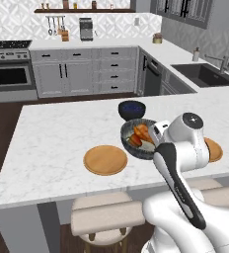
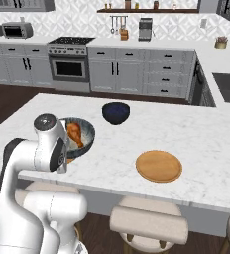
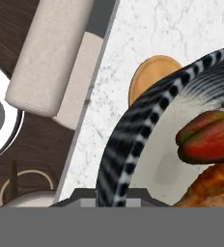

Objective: Pick the chicken drumstick and bell pepper from their plates and place them in the bowl. Then put the bowl in the fridge.

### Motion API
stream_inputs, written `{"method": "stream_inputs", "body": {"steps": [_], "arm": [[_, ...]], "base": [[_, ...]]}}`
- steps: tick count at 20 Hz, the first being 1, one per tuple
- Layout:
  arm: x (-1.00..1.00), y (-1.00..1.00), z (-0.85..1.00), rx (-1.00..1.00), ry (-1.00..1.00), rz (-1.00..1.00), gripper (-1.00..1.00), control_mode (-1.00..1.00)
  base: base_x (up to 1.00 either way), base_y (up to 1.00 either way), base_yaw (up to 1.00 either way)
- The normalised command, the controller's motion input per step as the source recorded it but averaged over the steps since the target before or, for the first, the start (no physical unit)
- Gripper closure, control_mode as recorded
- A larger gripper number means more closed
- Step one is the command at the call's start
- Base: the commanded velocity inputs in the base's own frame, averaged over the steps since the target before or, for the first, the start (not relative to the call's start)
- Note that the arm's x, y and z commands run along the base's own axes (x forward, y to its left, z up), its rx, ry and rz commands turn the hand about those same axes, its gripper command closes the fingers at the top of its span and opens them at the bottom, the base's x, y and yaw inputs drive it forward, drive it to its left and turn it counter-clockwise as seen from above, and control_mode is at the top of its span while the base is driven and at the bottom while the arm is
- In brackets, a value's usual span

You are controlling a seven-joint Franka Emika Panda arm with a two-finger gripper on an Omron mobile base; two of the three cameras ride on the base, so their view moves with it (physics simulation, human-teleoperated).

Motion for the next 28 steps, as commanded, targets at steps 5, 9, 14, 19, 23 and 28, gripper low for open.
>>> {"method": "stream_inputs", "body": {"steps": [5, 9, 14, 19, 23, 28], "arm": [[0.0, 0.0, 0.0, 0.0, 0.0, 0.0, 1.0, 1.0], [0.0, 0.0, 0.0, 0.0, 0.0, 0.0, 1.0, 1.0], [0.0, 0.0, 0.0, 0.0, 0.0, 0.0, 1.0, 1.0], [0.0, 0.0, 0.0, 0.0, 0.0, 0.0, 1.0, 1.0], [0.0, 0.0, 0.0, 0.0, 0.0, 0.0, 1.0, 1.0], [0.0, 0.0, 0.0, 0.0, 0.0, 0.0, 1.0, 1.0]], "base": [[-0.34, 0.0, 0.0], [-1.0, 0.0, 0.0], [-0.96, 0.0, 0.0], [-0.26, 0.05, 0.43], [-0.01, 0.03, 0.97], [0.29, 0.14, 0.88]]}}
